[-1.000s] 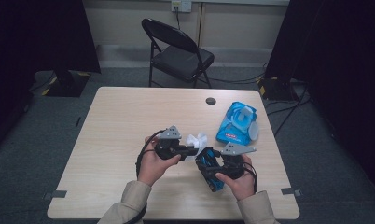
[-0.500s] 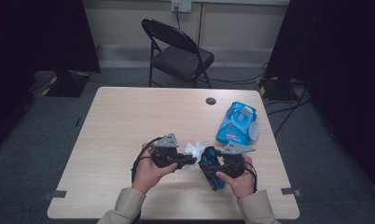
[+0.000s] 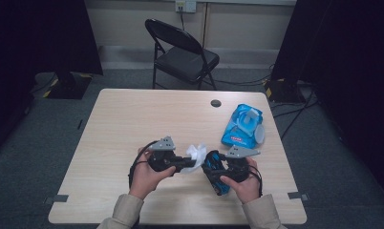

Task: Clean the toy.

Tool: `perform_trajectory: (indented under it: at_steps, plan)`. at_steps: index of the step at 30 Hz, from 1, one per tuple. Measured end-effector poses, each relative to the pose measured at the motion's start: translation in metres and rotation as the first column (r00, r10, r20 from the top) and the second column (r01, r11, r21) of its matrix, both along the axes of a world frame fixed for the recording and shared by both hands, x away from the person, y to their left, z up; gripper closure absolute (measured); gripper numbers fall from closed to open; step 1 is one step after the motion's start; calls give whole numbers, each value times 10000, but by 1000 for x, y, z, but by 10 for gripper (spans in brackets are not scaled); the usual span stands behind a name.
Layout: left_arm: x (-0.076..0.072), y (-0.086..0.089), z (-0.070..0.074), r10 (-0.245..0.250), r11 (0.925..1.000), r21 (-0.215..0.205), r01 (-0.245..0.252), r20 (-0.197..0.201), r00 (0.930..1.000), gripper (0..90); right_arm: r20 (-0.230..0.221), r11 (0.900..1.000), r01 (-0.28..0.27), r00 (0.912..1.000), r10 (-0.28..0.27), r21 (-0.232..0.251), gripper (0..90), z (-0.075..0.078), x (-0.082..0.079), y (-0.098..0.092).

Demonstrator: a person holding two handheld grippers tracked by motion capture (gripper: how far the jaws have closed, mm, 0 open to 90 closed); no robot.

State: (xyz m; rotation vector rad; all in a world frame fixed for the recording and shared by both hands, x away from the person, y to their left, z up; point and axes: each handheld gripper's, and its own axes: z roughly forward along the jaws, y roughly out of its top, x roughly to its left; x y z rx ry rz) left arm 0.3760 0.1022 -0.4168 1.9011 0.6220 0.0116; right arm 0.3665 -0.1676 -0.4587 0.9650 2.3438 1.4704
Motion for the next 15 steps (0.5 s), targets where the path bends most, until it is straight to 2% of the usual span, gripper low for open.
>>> perform_trajectory:
  at_steps: [2, 5, 12, 13, 15]
  plan:
    - [4, 2, 6, 202, 9998, -77, -201, 114, 9997, 863, 36, 9999, -107, 9999, 107, -10, 258, 0, -1, 2]
    - [11, 2, 12, 417, 9991, 57, -418, 87, 9991, 863, 131, 9997, -252, 9996, 252, 6, 258, 2, -3, 5]
    - [22, -18, 10, 414, 9991, -40, -414, -94, 9991, 861, 401, 9975, -700, 9968, 694, 120, 258, 10, -10, 13]
    - [24, -20, 10, 393, 9991, -120, -395, -185, 9991, 860, 534, 9970, -768, 9957, 761, 111, 258, 11, -12, 15]
    - [26, -26, 7, 338, 9989, -321, -349, -335, 9989, 860, 464, 9963, -854, 9953, 848, 100, 258, 11, -13, 16]
